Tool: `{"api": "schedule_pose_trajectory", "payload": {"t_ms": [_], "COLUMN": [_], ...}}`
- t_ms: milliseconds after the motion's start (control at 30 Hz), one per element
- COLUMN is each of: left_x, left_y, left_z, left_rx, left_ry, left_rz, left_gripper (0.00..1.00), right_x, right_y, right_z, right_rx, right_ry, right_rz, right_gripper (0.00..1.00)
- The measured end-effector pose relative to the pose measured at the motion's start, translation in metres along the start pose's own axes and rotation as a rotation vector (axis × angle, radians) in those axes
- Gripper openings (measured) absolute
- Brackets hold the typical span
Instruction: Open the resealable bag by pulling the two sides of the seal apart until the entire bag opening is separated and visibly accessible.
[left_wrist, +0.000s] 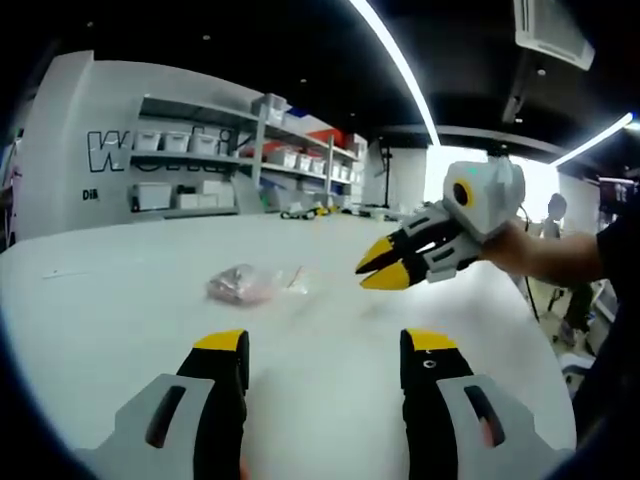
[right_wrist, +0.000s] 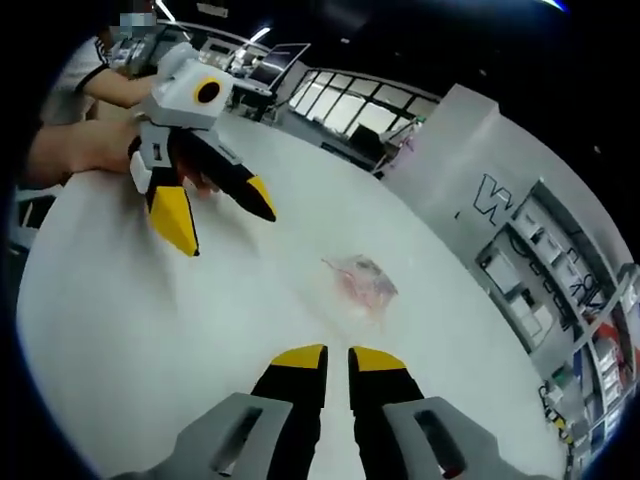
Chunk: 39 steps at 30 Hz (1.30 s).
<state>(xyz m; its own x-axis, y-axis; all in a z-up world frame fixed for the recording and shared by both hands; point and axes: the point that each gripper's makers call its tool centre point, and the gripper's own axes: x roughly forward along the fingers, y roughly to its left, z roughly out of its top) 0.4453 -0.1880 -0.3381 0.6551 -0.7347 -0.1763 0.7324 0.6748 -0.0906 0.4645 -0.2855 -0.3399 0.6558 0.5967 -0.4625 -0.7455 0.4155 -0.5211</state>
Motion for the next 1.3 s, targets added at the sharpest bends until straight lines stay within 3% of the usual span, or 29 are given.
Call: {"api": "schedule_pose_trajectory", "payload": {"t_ms": [600,1300], "left_x": [0.0,0.0], "left_y": [-0.001,-0.001], "left_z": [-0.002,-0.004], "left_rx": [0.003,0.011], "left_ry": [0.006,0.013], "left_rz": [0.002,0.007], "left_gripper": [0.61,0.6], "right_x": [-0.012,-0.017], "right_y": [0.006,0.013], "right_z": [-0.009,-0.008], "right_rx": [0.098,0.217], "right_ry": [-0.035,-0.095], "right_rz": [-0.021,-0.021], "right_gripper": [0.06,0.18]}}
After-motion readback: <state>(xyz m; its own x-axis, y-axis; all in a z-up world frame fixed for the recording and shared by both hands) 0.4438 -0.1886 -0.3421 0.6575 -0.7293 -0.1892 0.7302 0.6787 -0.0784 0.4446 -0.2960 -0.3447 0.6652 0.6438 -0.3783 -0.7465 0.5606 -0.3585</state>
